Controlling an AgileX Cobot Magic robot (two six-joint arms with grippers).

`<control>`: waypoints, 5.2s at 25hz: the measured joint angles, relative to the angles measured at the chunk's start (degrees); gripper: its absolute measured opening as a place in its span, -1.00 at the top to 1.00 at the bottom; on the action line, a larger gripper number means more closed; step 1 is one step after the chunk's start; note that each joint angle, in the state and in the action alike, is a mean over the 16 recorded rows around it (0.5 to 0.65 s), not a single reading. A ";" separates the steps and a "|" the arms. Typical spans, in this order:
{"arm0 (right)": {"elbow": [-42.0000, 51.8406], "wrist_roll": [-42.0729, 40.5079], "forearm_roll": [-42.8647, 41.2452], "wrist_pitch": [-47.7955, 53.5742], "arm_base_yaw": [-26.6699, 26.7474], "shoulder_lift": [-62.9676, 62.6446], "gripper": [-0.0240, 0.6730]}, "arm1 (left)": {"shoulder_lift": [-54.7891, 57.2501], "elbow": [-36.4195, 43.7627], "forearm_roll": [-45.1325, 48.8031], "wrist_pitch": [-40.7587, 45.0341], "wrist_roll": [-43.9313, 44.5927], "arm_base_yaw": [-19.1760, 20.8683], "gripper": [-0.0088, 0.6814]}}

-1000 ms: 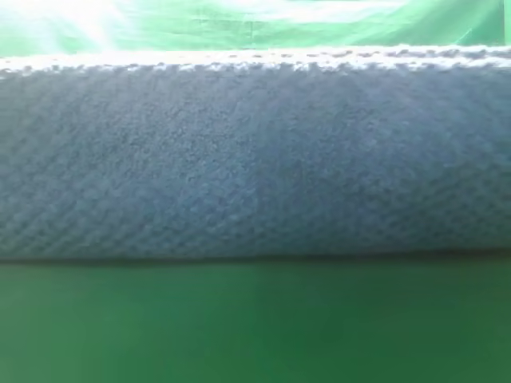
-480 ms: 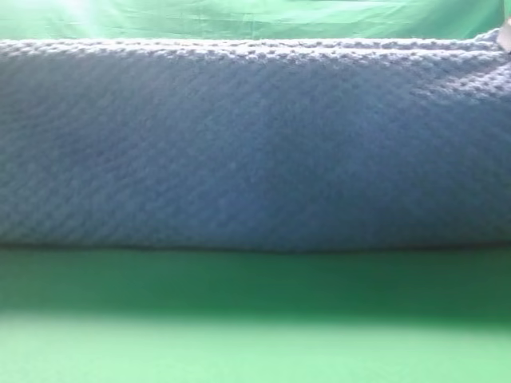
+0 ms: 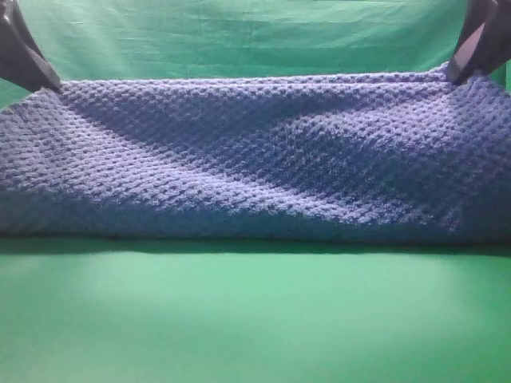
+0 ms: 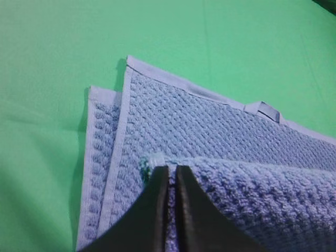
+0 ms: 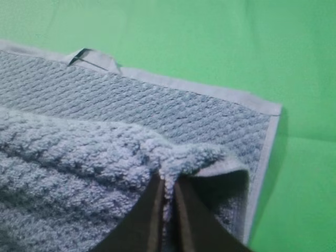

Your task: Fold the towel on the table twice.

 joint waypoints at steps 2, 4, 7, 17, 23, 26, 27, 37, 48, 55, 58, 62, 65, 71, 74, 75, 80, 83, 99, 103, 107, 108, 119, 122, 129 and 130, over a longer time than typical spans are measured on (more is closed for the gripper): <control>-1.84 -0.64 0.02 -0.81 -0.35 2.58 0.93 | 2.92 -2.38 -0.35 0.05 0.74 0.00 0.97; -3.59 -1.20 0.05 -1.61 -0.63 5.05 0.93 | 5.50 -4.45 -0.97 0.10 1.70 0.00 0.97; -5.89 -1.92 0.08 -2.78 -0.84 8.47 0.93 | 8.68 -6.86 -2.58 0.14 3.77 0.00 0.97; -9.76 -3.86 0.08 -6.54 -0.90 15.82 0.68 | 14.63 -9.88 -9.41 0.12 14.85 0.00 0.83; -10.16 -5.64 0.08 -8.00 -1.00 17.16 0.03 | 15.86 -9.95 -11.30 -0.44 21.22 0.00 0.21; -10.27 -6.46 0.08 -8.43 -1.12 16.90 -0.32 | 15.93 -10.04 -11.24 -1.03 23.23 0.00 -0.13; -10.34 -6.70 0.08 -8.48 -1.18 16.66 -0.42 | 15.80 -10.07 -11.11 -1.25 23.76 0.00 -0.24; -11.48 -7.94 0.08 -4.75 -1.98 10.13 -0.53 | 9.43 -10.36 -8.89 -2.80 25.08 0.00 -0.64; -12.09 -7.34 -0.07 7.63 -2.41 -4.29 0.62 | -5.44 -10.40 0.35 3.84 15.20 0.00 0.40; -12.09 -4.03 -0.36 16.13 -2.41 -14.42 0.92 | -15.67 -10.40 16.23 10.55 -3.90 0.00 0.93; -12.09 -1.45 -0.56 19.90 -2.41 -18.46 0.93 | -20.10 -10.40 25.06 13.45 -14.06 0.00 0.97; -12.09 2.89 -1.30 25.39 -2.41 -23.22 0.93 | -25.86 -10.40 37.14 17.66 -27.04 0.00 0.97; -12.09 6.54 -2.55 29.58 -2.41 -26.33 0.93 | -29.91 -10.40 45.25 21.17 -35.28 0.00 0.97; -12.09 13.16 -6.82 36.94 -2.41 -32.34 0.93 | -37.82 -10.33 58.04 27.12 -47.91 0.00 0.97; -12.09 15.51 -9.42 39.75 -2.41 -35.69 0.93 | -42.11 -9.94 62.30 29.21 -51.92 0.00 0.97; -12.06 16.16 -10.25 40.48 -2.41 -36.90 0.93 | -43.61 -9.72 63.43 29.78 -52.92 0.00 0.97; -11.14 18.04 -13.55 42.59 -2.41 -43.96 0.93 | -51.97 -7.63 67.61 31.53 -56.39 0.00 0.97; -9.76 18.14 -14.70 42.78 -2.41 -48.80 0.93 | -57.67 -5.57 69.12 32.24 -57.30 0.00 0.97; 3.90 13.89 -15.49 36.62 -2.41 -75.31 0.93 | -85.10 5.88 74.59 37.75 -57.76 0.00 0.97; 8.19 12.64 -15.46 33.89 -2.41 -80.19 0.93 | -87.96 9.01 75.75 37.14 -57.76 0.00 0.97; 13.20 11.41 -15.32 30.20 -2.41 -83.51 0.93 | -89.29 12.97 76.38 34.19 -57.74 0.00 0.97; 14.55 11.11 -15.27 29.02 -2.41 -84.09 0.93 | -89.46 14.06 76.59 33.19 -57.73 0.00 0.97; 30.00 8.13 -14.66 12.39 -2.41 -85.78 0.93 | -89.61 26.83 81.54 18.45 -57.65 0.00 0.97; 33.55 7.79 -14.56 8.08 -2.41 -85.78 0.93 | -89.61 29.90 83.00 15.50 -57.64 0.00 0.97; 39.65 7.59 -14.43 3.31 -2.41 -85.78 0.93 | -89.61 34.93 84.71 11.82 -57.62 0.00 0.97; 40.26 7.58 -14.42 3.21 -2.41 -85.78 0.93 | -89.61 35.34 84.72 11.66 -57.61 0.00 0.97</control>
